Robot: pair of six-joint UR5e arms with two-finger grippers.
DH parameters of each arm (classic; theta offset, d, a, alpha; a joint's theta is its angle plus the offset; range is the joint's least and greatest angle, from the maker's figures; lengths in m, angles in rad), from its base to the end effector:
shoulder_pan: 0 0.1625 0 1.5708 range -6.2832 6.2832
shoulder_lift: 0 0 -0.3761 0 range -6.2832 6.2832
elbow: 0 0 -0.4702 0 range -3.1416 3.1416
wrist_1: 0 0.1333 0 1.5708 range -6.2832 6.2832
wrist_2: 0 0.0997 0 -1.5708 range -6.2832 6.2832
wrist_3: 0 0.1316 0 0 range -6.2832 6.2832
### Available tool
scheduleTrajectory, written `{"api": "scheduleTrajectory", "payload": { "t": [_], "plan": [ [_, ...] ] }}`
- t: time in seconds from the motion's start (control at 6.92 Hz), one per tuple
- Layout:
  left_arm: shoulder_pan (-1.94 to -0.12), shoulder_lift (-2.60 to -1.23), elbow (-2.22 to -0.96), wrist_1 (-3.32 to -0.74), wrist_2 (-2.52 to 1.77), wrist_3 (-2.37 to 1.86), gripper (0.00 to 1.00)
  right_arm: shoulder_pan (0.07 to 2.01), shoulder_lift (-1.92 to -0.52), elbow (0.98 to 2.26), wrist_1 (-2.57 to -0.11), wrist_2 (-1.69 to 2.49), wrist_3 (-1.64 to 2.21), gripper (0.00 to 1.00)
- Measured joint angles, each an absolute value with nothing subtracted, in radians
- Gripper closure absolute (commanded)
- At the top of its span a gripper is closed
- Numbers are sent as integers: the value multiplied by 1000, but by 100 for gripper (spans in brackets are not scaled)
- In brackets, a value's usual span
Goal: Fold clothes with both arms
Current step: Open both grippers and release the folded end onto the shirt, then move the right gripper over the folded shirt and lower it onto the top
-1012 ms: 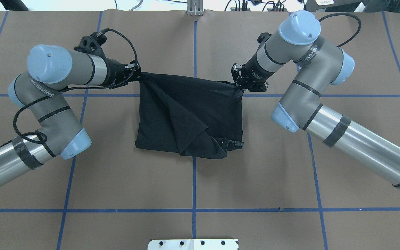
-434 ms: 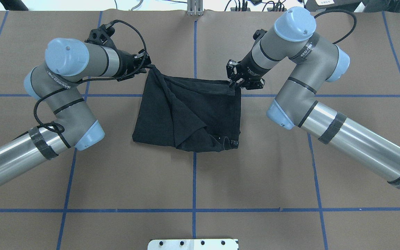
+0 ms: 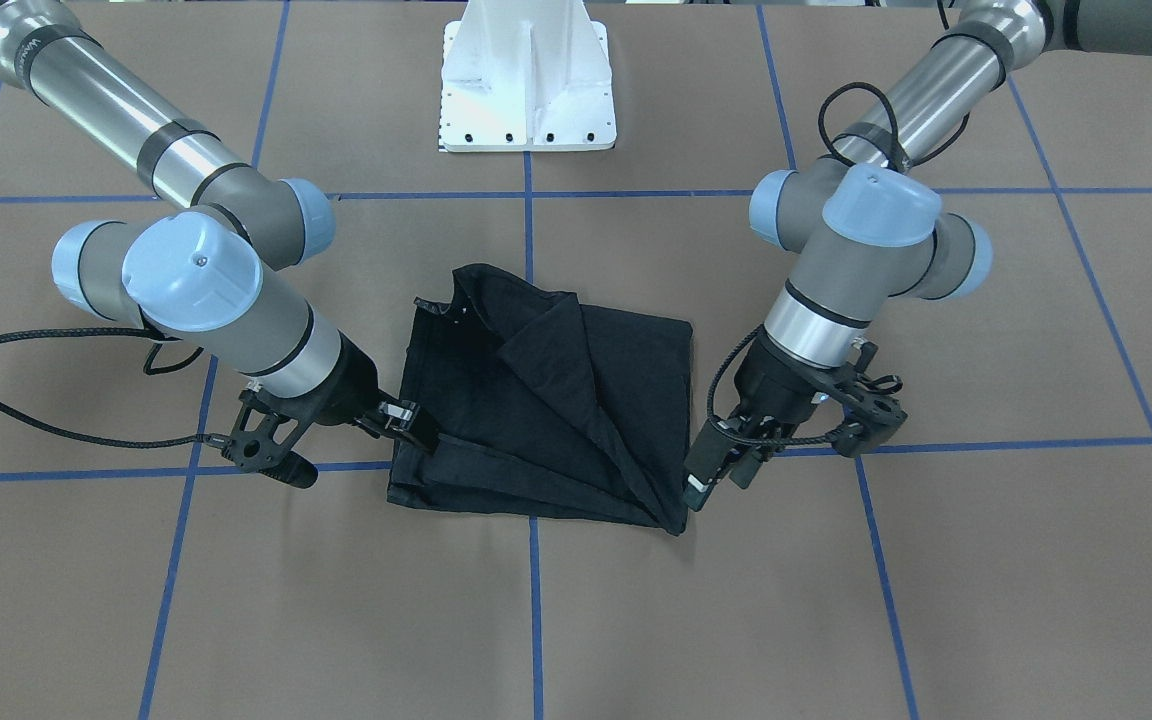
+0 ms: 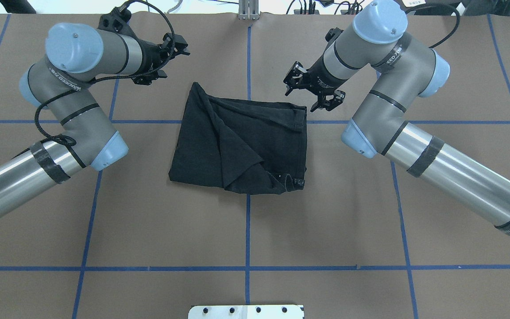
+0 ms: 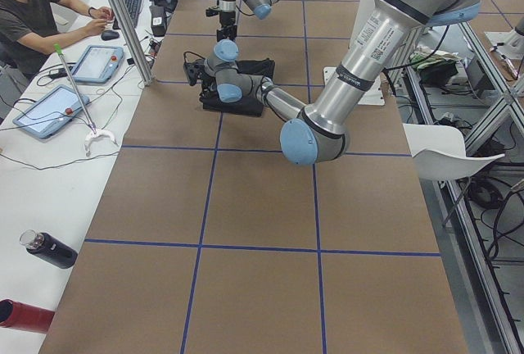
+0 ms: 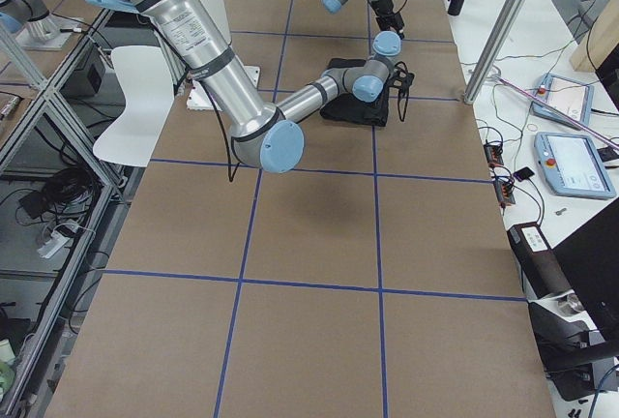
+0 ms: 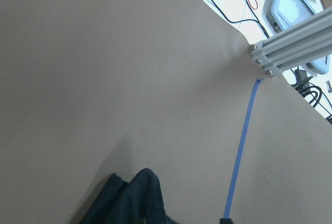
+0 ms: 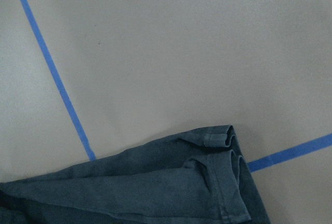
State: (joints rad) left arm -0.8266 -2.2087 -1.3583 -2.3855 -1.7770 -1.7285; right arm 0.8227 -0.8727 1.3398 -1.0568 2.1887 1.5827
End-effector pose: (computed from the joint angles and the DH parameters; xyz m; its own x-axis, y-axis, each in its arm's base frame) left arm 0.4680 -0.6653 0.2181 0.1247 -0.3624 -0.9236 0.6161 0.7580 -0.2142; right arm -0.5066 -0.6297 0.2157 0.3751 0.4184 0.8272 -0.2744 0.9025 -0.3320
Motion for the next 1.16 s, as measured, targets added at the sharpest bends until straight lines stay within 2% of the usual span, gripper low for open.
{"api": "scheduleTrajectory", "payload": {
  "t": [0.29, 0.72, 1.16],
  "plan": [
    [-847, -2199, -1362, -2383, -1805, -1703, 0, 811, -875, 1375, -980, 2151, 1576, 0],
    [-857, -2097, -1459, -2382, -1869, -1609, 0, 631, -889, 1490, -960, 1860, 1456, 0],
    [-872, -2018, -1524, -2383, -1914, -1567, 0, 502, -879, 1575, -1103, 1703, 1251, 0]
  ]
}}
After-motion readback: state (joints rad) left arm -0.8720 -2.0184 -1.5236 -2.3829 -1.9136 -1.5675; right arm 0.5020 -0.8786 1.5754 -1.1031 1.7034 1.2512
